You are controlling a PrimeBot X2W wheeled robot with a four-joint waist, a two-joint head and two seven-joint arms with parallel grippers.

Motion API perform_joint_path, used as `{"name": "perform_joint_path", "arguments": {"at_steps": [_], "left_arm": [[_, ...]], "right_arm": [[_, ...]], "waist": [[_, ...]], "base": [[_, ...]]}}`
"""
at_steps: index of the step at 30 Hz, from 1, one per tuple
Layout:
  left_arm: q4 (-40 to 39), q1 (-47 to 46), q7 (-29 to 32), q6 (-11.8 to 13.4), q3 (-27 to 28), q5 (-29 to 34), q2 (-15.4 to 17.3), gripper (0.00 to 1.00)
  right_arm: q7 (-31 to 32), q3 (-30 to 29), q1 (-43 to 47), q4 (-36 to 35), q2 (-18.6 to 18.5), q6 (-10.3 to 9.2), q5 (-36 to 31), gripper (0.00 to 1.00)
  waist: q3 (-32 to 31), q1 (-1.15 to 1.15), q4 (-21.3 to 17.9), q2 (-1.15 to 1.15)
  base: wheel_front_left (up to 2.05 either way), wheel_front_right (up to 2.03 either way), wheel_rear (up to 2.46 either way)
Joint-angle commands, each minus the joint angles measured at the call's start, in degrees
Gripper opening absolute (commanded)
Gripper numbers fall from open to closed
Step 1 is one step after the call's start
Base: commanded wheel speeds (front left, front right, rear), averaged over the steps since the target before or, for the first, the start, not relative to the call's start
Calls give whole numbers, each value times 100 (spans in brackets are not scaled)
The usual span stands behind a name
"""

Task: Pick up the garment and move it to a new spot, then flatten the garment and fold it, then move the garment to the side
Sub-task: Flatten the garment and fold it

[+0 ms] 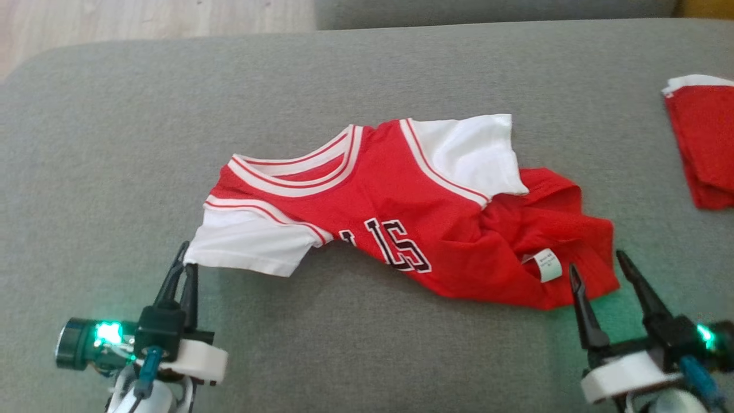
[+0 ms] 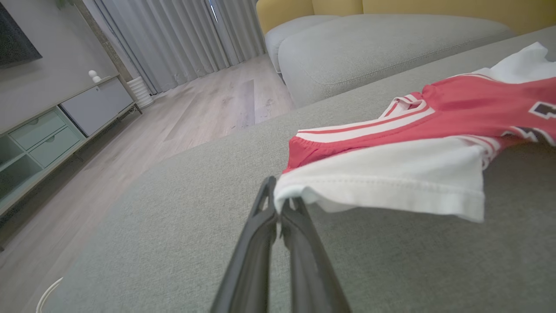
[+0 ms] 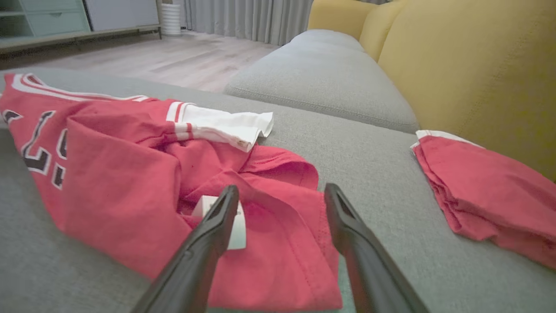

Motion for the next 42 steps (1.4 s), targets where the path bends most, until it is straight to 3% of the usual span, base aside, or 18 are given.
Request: {"name": "perform_joint_path", "arguments": {"at_steps": [1,5,13,15,16,19,27,33,42], "left_arm": [[-208,-124,15,66,194,-15,125,0],[-197,-184,-32,-23,119,-63,63,0],[-25,-367,-114,-167,-28,-90,-48,0],[37,-405,-143,-195,-40,-112,-66,0],[57,-418,-154,-201,-46,-119,-74,0],[112,-428,-197,-212,-29,-159,-73,0],[85,-291,-301,-143,88,-241,28,0],[-150,-164,-261,-65,125,-251,147,0],[-1971,-40,51,208,239,-3,555,0]], "right_arm": [[-37,143,-340,-48,-155,39,-102,100],[34,436,-744,551,-401,39,-274,100],[298,1308,-1397,1405,-805,39,105,100],[344,1496,-1509,1556,-885,39,280,5],[341,1548,-1553,1601,-918,39,358,0],[247,1429,-1647,1582,-989,39,537,0],[60,-301,-1416,971,-1055,39,457,0],[268,-1245,-1066,201,-938,39,242,0],[644,-2637,-817,-1857,-898,39,-221,0]], "waist": [[32,0,75,0],[72,0,213,0],[110,0,393,0],[112,0,422,0],[112,0,431,0],[100,0,423,0],[17,0,296,0],[-63,0,258,0],[-421,0,455,0]], "base": [[0,0,0],[0,0,0],[0,0,0],[0,0,0],[0,0,0],[0,0,0],[0,0,0],[0,0,0],[0,0,0]]}}
